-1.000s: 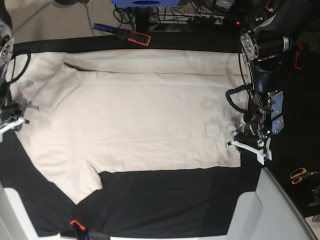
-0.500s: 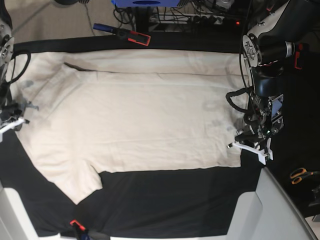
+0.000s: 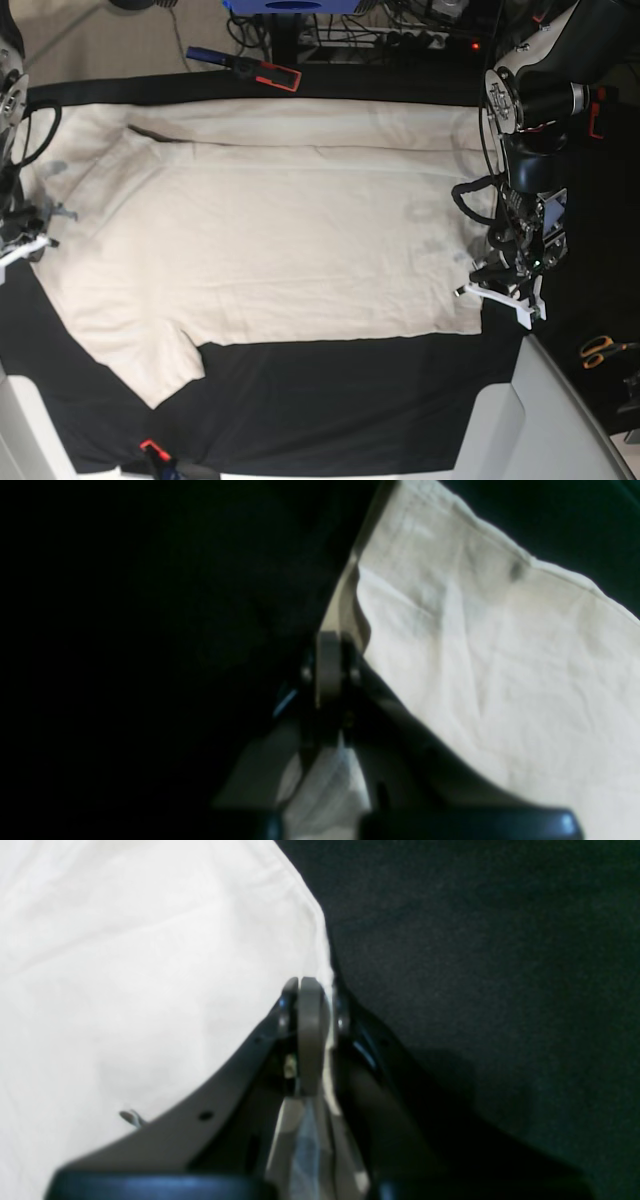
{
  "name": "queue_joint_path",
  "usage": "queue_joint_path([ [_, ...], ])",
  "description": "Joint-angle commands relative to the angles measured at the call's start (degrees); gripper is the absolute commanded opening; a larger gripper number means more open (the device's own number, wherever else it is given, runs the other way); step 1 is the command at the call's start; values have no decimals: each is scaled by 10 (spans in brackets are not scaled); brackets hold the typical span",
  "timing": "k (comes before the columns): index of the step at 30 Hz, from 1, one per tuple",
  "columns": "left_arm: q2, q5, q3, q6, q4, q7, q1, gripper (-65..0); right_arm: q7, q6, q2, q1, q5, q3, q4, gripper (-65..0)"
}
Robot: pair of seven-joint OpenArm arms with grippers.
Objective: Fold the T-shirt properly
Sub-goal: 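Move the left gripper along the shirt's side edge and grasp it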
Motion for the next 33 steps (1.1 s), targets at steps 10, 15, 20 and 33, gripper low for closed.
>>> queue_joint_path([
  [10,4,1,1,-2,21,43,2,-650,10,-1,11,12,5,2,10,-650],
  [15,5,0,0,-2,125,98,36,-650,11,-1,11,12,5,2,10,-650],
  [20,4,0,0,-2,157,109,44,-650,11,-1,11,12,5,1,10,-650],
  [33,6,0,0,-2,272,142,92,-650,13,-1,8,-2,6,2,45,-650],
])
